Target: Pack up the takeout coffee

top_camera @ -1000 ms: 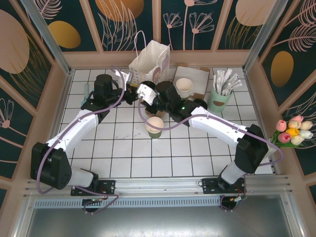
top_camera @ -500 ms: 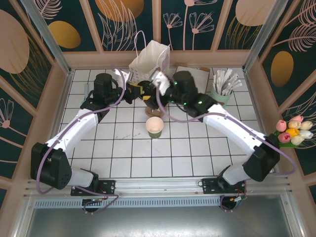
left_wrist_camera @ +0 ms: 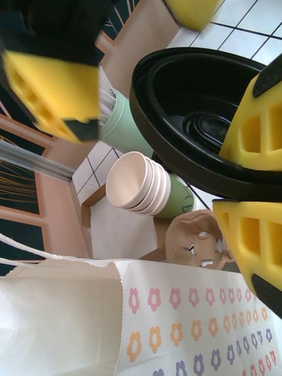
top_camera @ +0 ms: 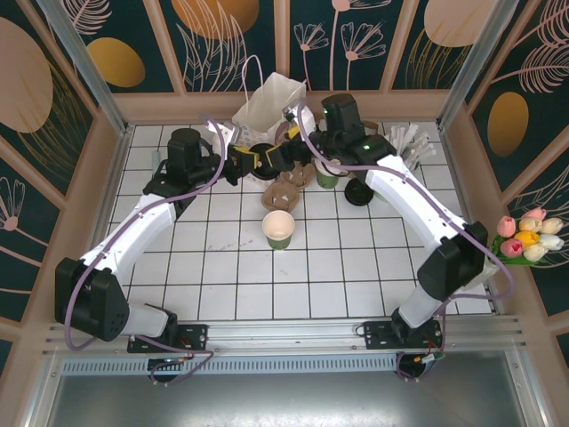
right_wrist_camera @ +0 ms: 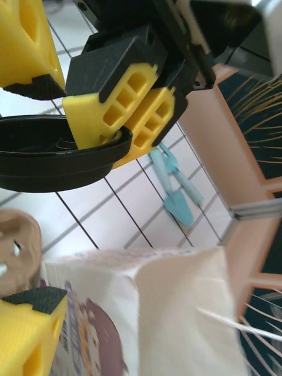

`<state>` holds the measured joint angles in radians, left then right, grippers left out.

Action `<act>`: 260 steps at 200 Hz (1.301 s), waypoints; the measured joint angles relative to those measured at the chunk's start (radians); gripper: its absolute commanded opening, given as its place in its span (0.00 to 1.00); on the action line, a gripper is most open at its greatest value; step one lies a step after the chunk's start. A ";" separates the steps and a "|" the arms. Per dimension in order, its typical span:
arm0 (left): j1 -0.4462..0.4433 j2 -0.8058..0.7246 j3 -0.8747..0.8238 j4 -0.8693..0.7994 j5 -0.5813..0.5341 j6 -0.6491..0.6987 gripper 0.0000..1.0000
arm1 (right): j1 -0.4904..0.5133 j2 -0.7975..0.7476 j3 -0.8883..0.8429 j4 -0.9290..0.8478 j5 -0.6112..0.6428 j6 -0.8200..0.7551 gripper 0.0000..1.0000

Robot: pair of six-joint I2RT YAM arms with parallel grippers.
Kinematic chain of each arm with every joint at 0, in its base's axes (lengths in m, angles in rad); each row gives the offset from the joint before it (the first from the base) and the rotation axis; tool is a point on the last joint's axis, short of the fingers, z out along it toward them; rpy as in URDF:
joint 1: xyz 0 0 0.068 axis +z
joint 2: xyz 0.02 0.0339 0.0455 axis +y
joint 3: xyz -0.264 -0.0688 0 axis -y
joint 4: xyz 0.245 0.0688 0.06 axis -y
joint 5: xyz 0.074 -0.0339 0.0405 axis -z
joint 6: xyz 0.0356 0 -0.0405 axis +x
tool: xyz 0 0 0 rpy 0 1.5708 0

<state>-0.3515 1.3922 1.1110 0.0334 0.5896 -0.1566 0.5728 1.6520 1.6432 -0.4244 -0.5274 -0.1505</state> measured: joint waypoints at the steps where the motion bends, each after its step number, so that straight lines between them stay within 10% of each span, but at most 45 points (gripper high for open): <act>1: 0.000 0.000 0.000 0.000 0.000 0.000 0.00 | 0.000 0.002 0.000 0.000 -0.003 -0.001 0.74; 166: 0.000 -0.002 0.000 -0.003 0.034 0.000 0.09 | -0.002 0.084 0.028 -0.067 -0.180 0.031 0.14; 260: 0.001 -0.223 -0.081 -0.036 0.039 0.001 0.64 | 0.003 0.059 0.027 -0.064 -0.123 -0.026 0.08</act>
<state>-0.3504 1.1694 1.0298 -0.0025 0.6289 -0.1555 0.5755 1.7107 1.6707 -0.4881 -0.6502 -0.1768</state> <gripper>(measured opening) 0.587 0.203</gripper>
